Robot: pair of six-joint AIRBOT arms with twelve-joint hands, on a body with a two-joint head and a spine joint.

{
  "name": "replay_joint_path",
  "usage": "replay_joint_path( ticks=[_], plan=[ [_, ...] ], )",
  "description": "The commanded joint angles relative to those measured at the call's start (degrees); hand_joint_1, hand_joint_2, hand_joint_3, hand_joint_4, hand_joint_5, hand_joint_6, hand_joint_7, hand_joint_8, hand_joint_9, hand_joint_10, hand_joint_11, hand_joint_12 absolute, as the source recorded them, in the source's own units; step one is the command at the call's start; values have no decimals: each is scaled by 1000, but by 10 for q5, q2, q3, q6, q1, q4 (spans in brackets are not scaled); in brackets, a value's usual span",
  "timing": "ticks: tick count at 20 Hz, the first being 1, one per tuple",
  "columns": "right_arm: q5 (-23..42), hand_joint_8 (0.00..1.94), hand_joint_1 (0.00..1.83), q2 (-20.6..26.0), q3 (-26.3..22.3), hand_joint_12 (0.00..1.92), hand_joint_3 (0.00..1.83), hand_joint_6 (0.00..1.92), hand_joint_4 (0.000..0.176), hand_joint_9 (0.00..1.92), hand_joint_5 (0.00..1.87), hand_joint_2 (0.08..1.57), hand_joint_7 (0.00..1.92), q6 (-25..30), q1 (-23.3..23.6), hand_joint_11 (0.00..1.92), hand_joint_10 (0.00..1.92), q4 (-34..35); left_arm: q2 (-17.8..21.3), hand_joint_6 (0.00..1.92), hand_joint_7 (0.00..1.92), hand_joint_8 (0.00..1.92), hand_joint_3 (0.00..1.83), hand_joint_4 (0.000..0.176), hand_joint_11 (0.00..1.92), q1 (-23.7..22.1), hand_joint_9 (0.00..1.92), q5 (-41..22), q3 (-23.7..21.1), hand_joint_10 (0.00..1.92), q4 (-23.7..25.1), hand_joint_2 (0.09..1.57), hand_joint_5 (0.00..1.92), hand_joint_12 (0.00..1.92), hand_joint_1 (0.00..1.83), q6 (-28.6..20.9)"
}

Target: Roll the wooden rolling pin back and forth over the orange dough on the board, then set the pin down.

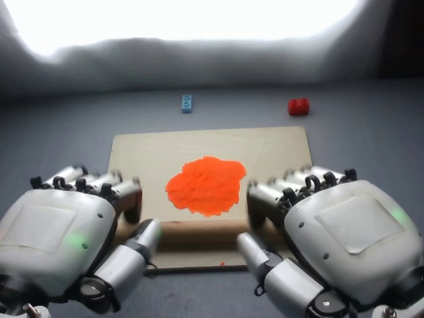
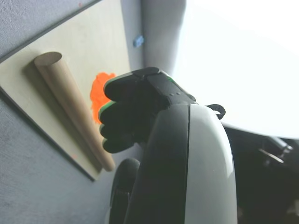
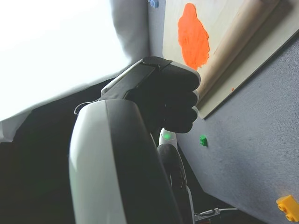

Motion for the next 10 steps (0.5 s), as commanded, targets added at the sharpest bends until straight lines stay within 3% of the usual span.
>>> replay_joint_path(
  ticks=[1, 7, 10],
  plan=[
    [-44, 2, 0, 0, -1, 246, 39, 13, 0, 101, 131, 1532, 128, 0, 2, 0, 9, -52, 1, 0, 0, 0, 91, 0, 0, -3, 0, -66, 3, 0, 37, 1421, 0, 0, 0, 3],
    [-48, 0, 0, -13, 14, 148, 12, 1, 0, 88, 108, 1557, 105, 4, -10, 0, 2, -54, 1, 0, 0, 0, 45, 0, 0, -4, 0, -66, 6, 0, 30, 1465, 0, 0, 0, 6],
    [-62, 3, 0, -26, 32, 204, 8, 8, 0, 106, 136, 1564, 130, 40, -16, 0, 7, -80, -11, 0, 0, 0, 43, 0, 0, 2, 0, -66, 15, 0, 27, 1471, 0, 0, 0, 10]
  ],
)
